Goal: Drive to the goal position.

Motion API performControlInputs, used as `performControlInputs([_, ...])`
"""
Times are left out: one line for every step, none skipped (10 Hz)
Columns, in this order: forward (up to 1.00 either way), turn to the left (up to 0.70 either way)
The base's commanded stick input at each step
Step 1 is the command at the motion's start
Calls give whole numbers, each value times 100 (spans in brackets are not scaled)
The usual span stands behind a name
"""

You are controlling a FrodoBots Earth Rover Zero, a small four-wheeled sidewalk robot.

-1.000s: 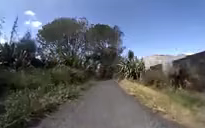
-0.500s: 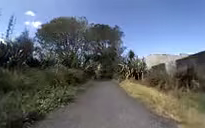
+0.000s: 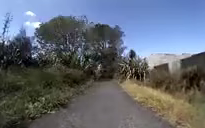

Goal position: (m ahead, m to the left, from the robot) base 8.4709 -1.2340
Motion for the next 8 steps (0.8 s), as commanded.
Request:
performControlInputs([70, 0])
performControlInputs([70, 0])
performControlInputs([70, 0])
performControlInputs([70, 0])
performControlInputs([70, 0])
performControlInputs([70, 0])
performControlInputs([70, 0])
performControlInputs([70, 0])
